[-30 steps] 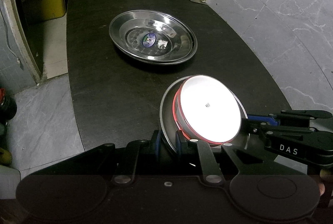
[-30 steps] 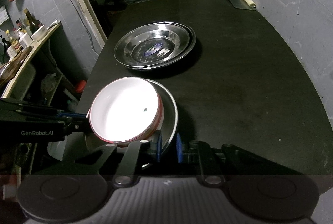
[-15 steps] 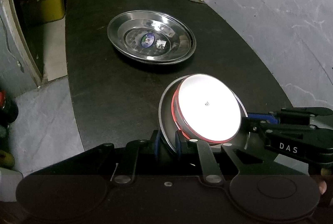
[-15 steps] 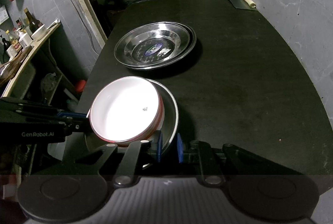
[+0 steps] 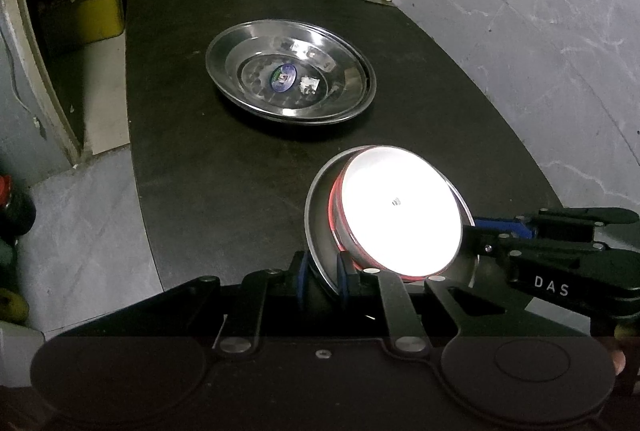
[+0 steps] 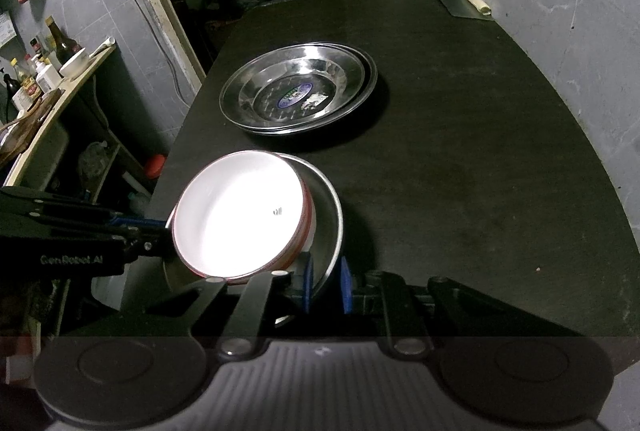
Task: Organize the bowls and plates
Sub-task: 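Lift the steel bowl with nested white bowls and carry it over the steel plates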
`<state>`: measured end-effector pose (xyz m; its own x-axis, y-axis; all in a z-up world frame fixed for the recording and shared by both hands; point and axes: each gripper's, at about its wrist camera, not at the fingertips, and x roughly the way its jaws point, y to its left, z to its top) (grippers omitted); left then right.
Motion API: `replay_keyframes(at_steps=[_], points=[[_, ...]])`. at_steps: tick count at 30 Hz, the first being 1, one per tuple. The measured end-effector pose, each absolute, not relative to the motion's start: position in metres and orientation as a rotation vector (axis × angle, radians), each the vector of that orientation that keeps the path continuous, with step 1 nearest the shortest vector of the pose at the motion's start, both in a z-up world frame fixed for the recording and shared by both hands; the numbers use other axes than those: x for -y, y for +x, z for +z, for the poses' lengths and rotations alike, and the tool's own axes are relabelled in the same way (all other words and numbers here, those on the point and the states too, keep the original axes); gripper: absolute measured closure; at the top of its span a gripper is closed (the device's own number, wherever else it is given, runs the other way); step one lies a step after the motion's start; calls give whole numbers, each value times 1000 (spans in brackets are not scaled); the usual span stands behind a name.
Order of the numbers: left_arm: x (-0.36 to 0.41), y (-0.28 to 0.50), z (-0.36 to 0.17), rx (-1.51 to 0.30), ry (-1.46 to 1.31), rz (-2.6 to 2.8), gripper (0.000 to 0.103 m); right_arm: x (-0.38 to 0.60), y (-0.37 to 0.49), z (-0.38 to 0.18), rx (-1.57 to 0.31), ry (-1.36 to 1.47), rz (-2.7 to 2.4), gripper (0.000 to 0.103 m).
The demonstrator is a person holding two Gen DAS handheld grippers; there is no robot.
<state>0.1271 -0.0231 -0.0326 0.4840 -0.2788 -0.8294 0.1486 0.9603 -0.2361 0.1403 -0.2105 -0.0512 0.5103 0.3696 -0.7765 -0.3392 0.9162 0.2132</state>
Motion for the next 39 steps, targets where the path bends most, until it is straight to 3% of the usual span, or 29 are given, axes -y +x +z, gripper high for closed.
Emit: replay_keyframes(at_steps=[39], points=[[24,156,-3,-913,-194,-245,88,227,177,-24,-840,69,428,85]])
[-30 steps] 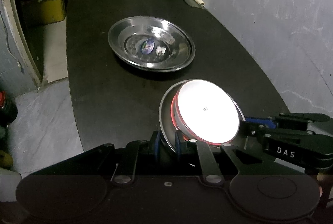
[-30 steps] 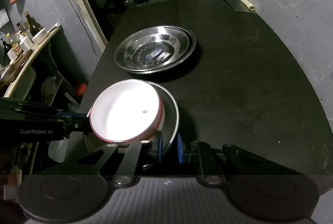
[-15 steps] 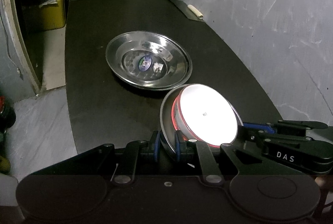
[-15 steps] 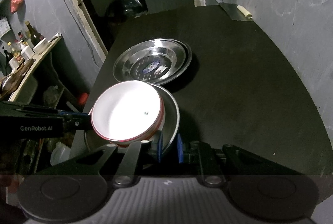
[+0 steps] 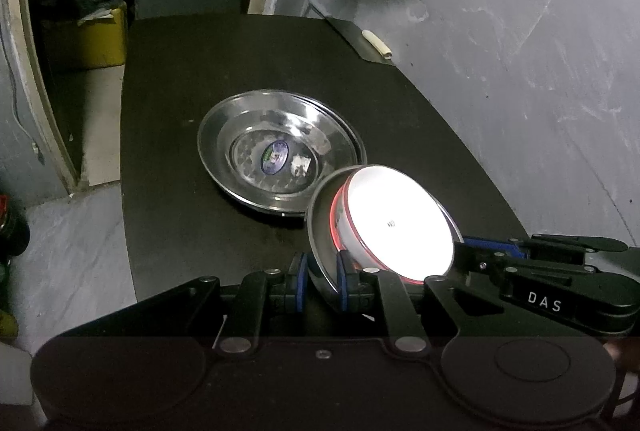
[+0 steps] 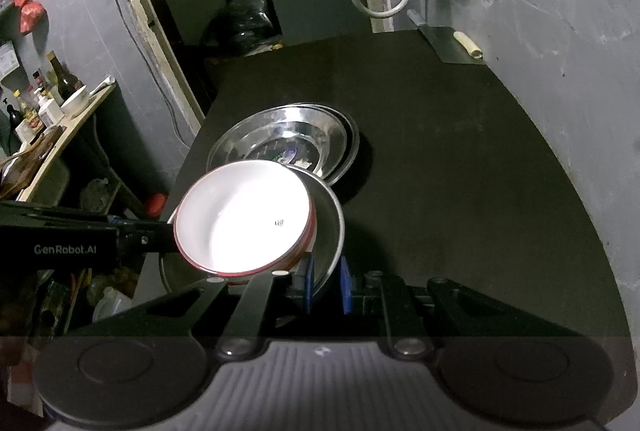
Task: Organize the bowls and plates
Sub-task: 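Lift the steel bowl with nested white bowls and carry it over the steel plates, then lower the bowl stack onto the steel plates and open both grippers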
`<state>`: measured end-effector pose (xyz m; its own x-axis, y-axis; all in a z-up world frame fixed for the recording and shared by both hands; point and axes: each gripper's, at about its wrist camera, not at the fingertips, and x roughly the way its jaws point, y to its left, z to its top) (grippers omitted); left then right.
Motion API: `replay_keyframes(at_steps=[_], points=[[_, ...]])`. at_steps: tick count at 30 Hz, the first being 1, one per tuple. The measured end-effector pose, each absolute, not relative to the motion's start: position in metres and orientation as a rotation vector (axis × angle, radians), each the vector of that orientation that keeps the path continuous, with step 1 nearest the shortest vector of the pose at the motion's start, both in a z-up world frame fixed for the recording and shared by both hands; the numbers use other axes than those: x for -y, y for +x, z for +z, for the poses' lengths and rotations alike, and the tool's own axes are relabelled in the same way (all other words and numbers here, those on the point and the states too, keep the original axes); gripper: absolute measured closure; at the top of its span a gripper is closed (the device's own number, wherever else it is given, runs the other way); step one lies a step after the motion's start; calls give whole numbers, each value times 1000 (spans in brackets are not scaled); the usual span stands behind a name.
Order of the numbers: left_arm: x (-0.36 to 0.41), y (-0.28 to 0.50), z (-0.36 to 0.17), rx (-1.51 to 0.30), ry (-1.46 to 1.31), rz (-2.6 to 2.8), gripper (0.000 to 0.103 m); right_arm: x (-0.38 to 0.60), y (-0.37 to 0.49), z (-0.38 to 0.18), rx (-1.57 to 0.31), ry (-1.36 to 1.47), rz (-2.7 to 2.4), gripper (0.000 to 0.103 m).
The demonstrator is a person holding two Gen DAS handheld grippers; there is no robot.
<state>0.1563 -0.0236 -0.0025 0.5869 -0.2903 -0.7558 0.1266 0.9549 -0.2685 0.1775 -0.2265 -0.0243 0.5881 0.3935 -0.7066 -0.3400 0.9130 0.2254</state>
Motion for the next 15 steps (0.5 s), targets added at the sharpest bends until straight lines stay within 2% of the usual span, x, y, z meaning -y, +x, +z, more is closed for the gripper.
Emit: replay_keyframes(at_steps=[15], points=[[24,182,6,-880,-210,-204,87,225,211,-14,-834,34,479,85]])
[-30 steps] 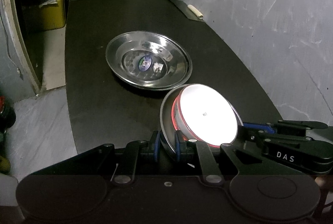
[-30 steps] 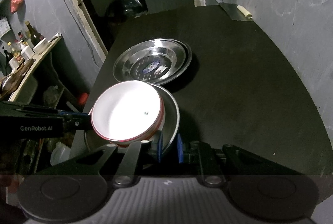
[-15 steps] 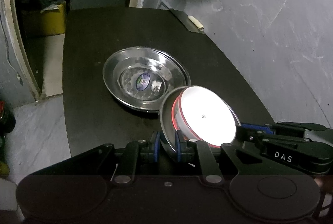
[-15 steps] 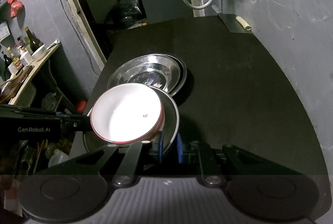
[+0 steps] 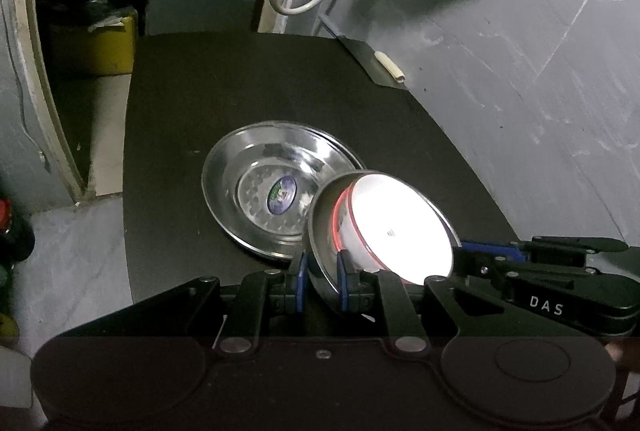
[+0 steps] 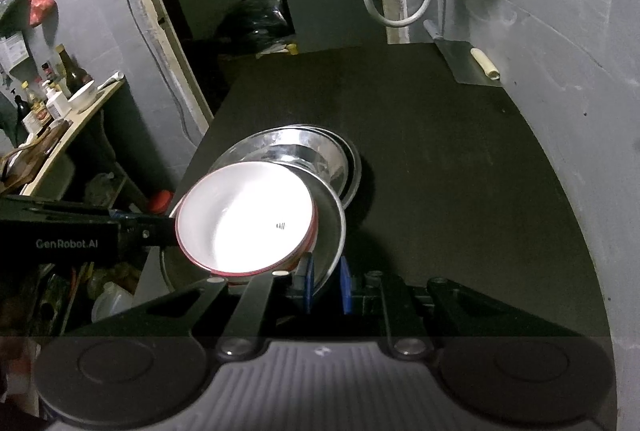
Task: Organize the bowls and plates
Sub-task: 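Lower the bowl stack onto the steel plates and open both grippers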
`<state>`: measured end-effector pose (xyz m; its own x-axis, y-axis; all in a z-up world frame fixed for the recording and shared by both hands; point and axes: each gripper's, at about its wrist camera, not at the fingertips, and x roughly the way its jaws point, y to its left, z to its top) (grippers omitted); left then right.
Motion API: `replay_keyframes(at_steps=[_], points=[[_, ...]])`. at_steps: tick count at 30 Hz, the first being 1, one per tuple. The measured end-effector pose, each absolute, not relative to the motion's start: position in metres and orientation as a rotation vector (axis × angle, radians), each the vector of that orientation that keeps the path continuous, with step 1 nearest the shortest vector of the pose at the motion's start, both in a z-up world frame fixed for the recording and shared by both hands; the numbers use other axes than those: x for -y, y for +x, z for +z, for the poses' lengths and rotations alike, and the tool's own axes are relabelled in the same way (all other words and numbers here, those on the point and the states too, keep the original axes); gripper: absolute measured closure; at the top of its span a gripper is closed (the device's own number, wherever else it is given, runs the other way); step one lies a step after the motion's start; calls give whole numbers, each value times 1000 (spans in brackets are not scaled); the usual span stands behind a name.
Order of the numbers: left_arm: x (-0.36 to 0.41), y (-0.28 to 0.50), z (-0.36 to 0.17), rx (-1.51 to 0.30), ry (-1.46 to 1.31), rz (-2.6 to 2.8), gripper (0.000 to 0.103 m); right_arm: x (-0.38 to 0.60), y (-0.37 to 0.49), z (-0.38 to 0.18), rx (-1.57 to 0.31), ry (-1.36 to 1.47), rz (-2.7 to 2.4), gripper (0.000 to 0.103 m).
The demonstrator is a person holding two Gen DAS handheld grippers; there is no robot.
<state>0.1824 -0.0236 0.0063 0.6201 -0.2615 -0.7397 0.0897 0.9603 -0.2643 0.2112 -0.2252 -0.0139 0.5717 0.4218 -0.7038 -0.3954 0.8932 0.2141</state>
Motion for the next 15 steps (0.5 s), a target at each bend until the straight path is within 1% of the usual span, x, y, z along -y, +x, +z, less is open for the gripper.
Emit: replay_keyframes(at_steps=[15], points=[[24,199,3,-885,-227,-165,87,224,227,-16,-842,30,506,85]])
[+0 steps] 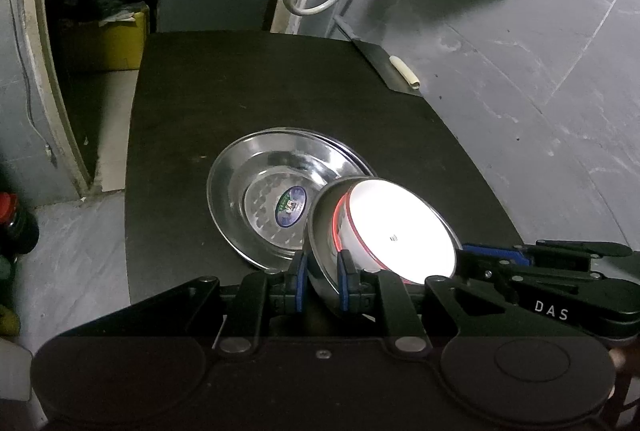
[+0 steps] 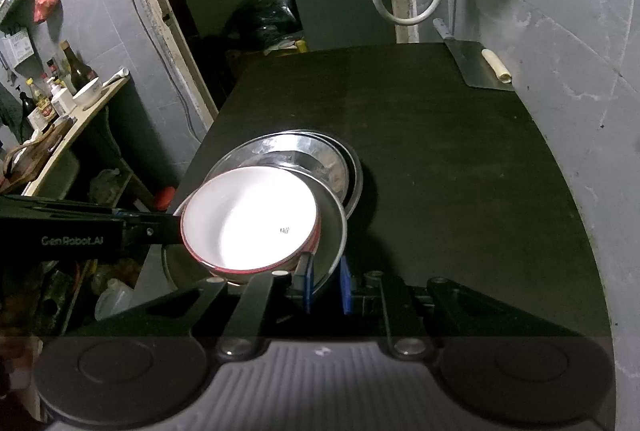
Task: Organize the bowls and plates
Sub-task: 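Lower the bowl stack onto the steel plates and open both grippers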
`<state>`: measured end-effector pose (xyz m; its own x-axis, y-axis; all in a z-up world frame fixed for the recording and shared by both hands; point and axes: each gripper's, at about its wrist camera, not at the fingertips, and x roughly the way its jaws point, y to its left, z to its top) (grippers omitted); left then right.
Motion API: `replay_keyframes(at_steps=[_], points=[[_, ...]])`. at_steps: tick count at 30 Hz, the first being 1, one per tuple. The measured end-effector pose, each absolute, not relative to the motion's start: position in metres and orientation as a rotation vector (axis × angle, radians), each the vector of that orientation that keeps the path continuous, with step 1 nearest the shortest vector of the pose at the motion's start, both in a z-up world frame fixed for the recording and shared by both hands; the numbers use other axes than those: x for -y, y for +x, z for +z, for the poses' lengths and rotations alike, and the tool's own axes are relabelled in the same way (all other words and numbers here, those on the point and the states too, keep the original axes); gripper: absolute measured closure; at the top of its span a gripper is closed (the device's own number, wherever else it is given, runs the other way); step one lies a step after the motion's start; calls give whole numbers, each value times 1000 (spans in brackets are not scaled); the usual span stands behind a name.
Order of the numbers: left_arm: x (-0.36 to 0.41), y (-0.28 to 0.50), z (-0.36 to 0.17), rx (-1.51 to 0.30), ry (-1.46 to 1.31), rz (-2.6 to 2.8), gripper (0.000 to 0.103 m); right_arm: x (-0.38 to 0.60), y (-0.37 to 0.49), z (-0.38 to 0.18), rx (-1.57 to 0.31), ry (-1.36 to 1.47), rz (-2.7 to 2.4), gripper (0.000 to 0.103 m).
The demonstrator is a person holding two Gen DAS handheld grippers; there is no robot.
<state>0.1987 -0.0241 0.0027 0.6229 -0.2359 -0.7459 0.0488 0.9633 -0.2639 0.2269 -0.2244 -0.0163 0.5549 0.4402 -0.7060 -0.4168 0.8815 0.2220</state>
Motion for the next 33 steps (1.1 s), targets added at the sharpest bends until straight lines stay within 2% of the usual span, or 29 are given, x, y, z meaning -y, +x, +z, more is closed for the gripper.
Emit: replay_keyframes(at_steps=[33], points=[[-2,247,-11,-861,-183,-24,87,182,288,-24,-819,-26,609,85]])
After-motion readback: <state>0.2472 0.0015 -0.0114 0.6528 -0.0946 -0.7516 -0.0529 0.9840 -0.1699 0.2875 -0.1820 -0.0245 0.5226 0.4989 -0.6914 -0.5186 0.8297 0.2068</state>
